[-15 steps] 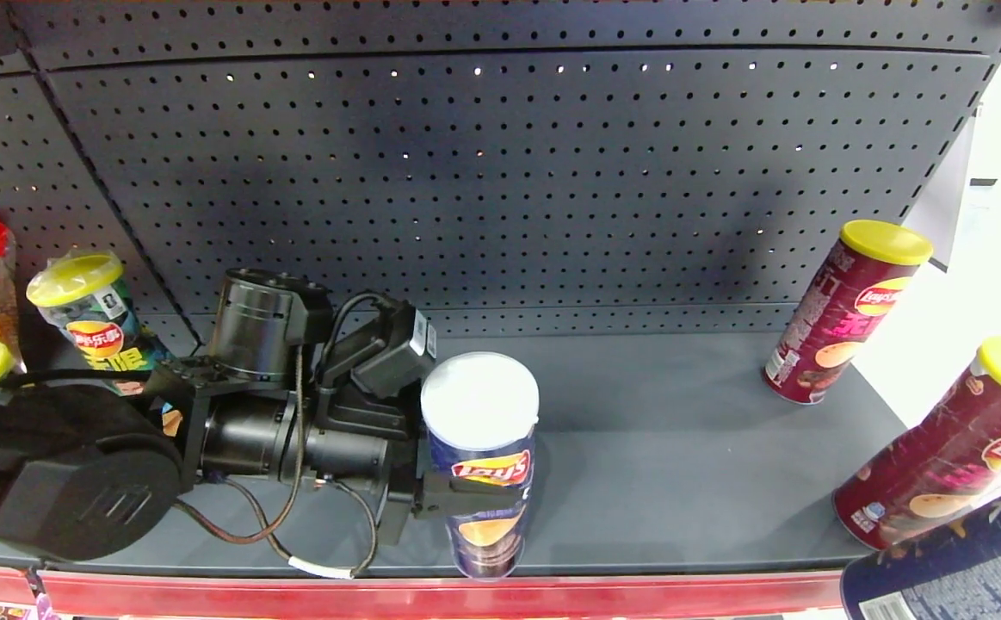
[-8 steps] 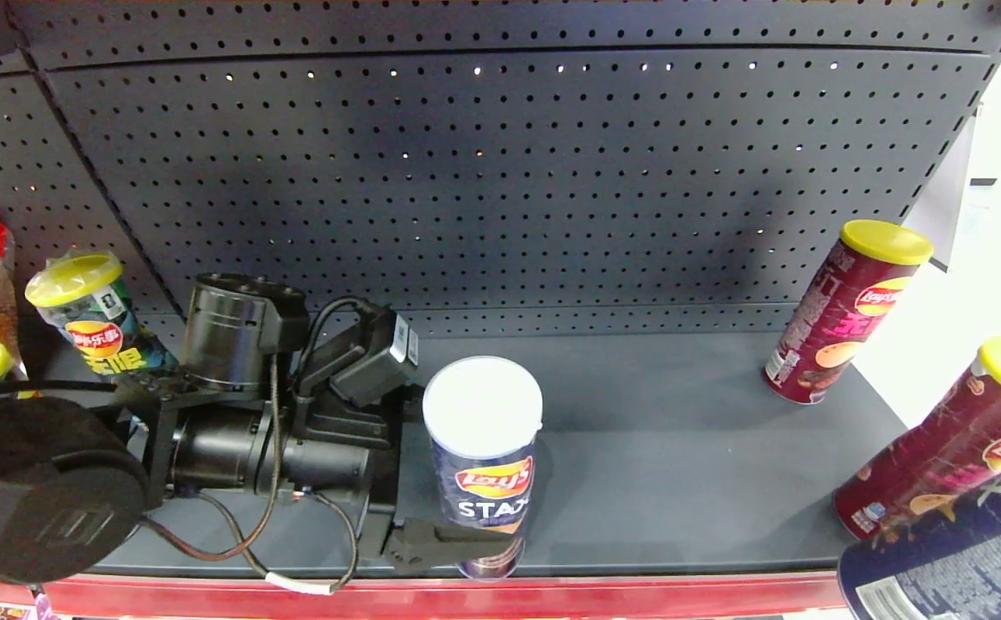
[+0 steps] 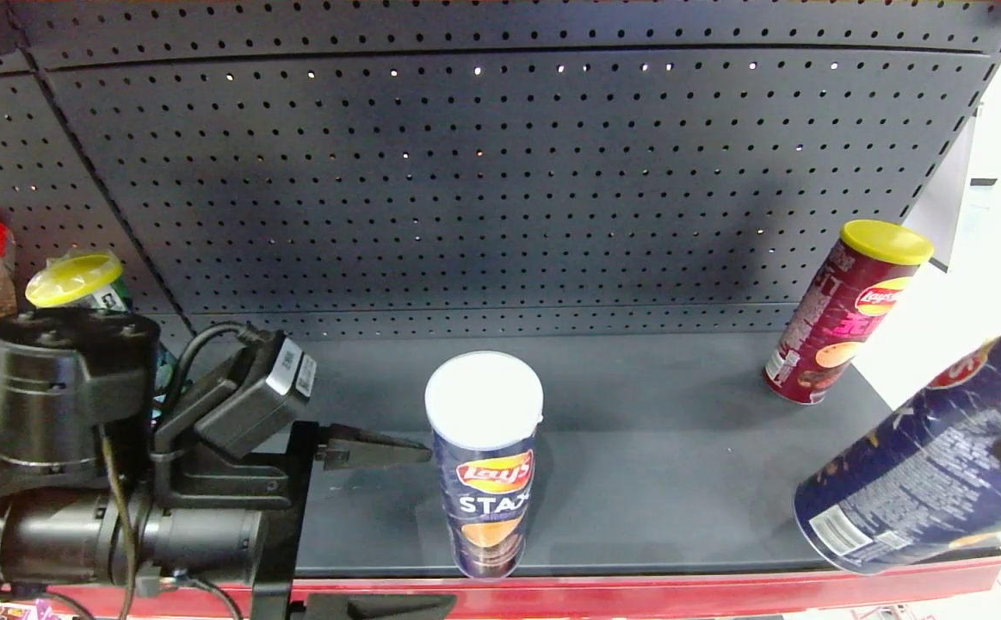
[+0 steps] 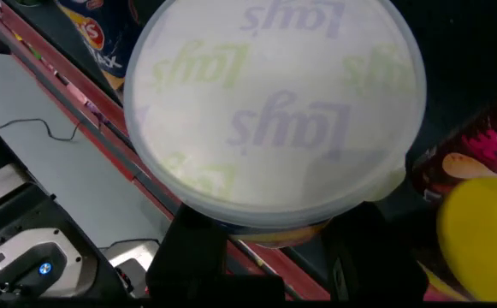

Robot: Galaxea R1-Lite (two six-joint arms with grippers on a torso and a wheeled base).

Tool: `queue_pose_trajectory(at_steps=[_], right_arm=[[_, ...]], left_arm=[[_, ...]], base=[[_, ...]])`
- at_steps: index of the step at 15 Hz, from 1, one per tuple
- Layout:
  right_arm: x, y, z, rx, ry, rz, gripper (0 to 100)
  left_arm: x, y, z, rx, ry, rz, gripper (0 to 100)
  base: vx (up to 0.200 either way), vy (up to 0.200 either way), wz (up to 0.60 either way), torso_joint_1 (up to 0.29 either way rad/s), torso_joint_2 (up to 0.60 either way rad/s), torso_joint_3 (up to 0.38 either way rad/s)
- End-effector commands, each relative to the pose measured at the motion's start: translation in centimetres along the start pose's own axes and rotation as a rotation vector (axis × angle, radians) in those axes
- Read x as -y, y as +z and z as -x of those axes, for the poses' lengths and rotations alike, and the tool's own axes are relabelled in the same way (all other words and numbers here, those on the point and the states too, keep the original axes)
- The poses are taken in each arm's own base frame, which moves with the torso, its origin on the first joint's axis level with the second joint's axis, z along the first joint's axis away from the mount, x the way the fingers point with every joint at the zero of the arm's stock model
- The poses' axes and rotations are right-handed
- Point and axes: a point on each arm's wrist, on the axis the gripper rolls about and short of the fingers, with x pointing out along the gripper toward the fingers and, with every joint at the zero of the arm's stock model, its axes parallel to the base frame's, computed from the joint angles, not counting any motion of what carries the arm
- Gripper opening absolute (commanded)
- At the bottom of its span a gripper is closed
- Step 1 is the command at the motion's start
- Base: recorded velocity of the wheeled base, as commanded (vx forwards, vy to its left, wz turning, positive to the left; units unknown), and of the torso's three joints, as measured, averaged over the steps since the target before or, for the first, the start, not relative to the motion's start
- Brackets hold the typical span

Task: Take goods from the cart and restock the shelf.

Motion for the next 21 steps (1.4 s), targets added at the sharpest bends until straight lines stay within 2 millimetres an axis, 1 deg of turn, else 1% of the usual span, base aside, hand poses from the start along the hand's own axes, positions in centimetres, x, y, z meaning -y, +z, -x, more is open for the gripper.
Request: queue_pose_trajectory(at_steps=[1, 5, 8, 12, 14, 16, 19, 21], right_arm=[[0.4, 0.5, -2.2, -0.036, 0.046, 0.0, 0], [0.6, 1.2, -4.1, -0.033, 0.061, 0.013, 0], [0.3, 1.8, -5.7, -0.04, 0.079, 0.03, 0], [0.2, 2.4, -8.9, -0.028, 0.102, 0.046, 0], [0.2, 2.5, -10.0, -0.026, 0.109, 0.045, 0], [0.2, 2.6, -11.9, -0.009, 0.119, 0.052, 0], [-0.2, 2.6, -13.9, -0.011, 0.147, 0.063, 0], [-0.6, 3.0, -15.4, -0.019, 0.173, 0.069, 0]], left_arm=[[1.3, -0.2, 1.3, 0.02, 0.016, -0.018, 100], [1.5, -0.2, 1.6, 0.025, 0.023, -0.022, 100], [1.7, -0.1, 1.8, 0.034, 0.032, -0.026, 100], [2.7, -0.1, 2.9, 0.056, 0.068, -0.009, 100], [3.1, -0.2, 3.4, 0.067, 0.089, -0.003, 100], [4.0, -0.8, 4.2, 0.075, 0.114, -0.002, 100], [4.8, -2.2, 5.0, 0.062, 0.185, 0.023, 100], [5.4, -2.6, 5.7, 0.078, 0.249, 0.061, 100]], base=[[0.0, 0.0, 0.0, 0.0, 0.0, 0.0], [0.0, 0.0, 0.0, 0.0, 0.0, 0.0], [0.0, 0.0, 0.0, 0.0, 0.0, 0.0], [0.0, 0.0, 0.0, 0.0, 0.0, 0.0], [0.0, 0.0, 0.0, 0.0, 0.0, 0.0], [0.0, 0.0, 0.0, 0.0, 0.0, 0.0], [0.0, 0.0, 0.0, 0.0, 0.0, 0.0], [0.0, 0.0, 0.0, 0.0, 0.0, 0.0]])
